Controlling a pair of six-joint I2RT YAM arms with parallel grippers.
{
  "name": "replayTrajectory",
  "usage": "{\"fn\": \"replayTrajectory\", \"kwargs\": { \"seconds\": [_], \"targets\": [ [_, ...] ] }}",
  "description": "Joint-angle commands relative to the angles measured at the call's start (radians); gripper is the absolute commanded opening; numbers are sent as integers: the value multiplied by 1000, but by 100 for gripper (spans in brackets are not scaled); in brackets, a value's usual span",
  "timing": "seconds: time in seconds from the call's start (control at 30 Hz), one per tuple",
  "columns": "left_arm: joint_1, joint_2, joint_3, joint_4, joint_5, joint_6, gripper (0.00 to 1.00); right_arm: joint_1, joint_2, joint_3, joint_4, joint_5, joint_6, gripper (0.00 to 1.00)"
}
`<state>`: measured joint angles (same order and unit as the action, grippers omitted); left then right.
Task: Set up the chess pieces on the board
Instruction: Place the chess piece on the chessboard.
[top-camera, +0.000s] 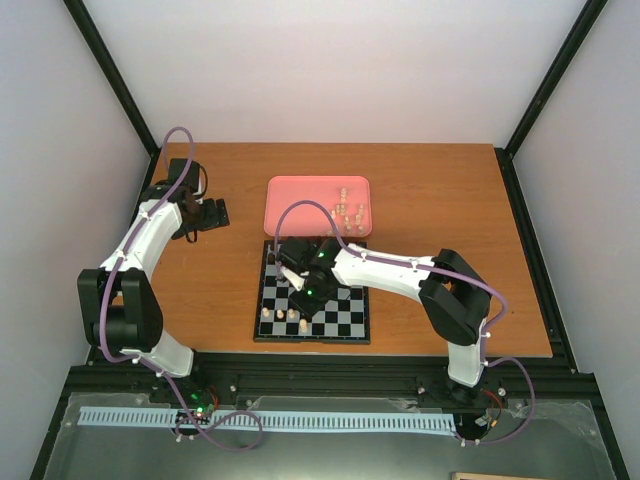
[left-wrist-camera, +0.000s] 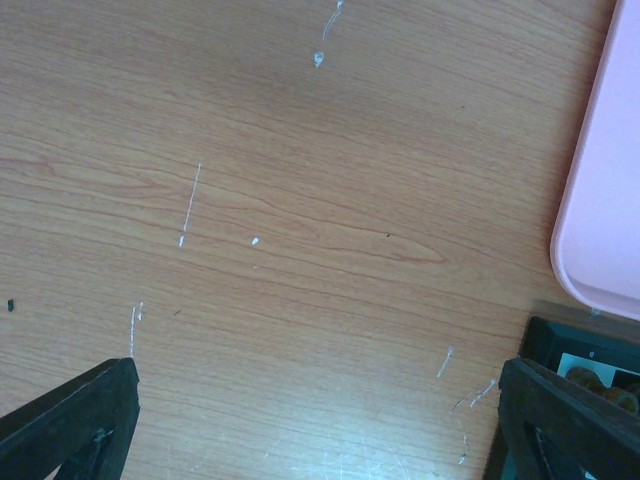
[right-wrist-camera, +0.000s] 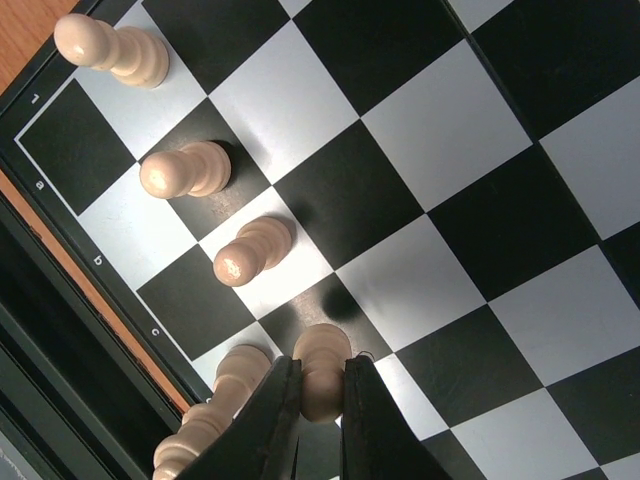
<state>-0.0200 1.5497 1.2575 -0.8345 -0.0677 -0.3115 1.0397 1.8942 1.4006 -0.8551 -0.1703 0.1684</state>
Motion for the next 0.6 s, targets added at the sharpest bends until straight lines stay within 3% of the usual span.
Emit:
{"fn": "replayTrajectory", "kwargs": {
  "seconds": [0.0, 0.57],
  "targets": [
    [-9, 4, 36, 12, -10, 8, 100, 10, 11, 17, -4, -12, -11, 3],
    [-10, -1, 33, 12, -9, 8, 100, 10, 18, -23, 14, -20, -1, 3]
  ]
}}
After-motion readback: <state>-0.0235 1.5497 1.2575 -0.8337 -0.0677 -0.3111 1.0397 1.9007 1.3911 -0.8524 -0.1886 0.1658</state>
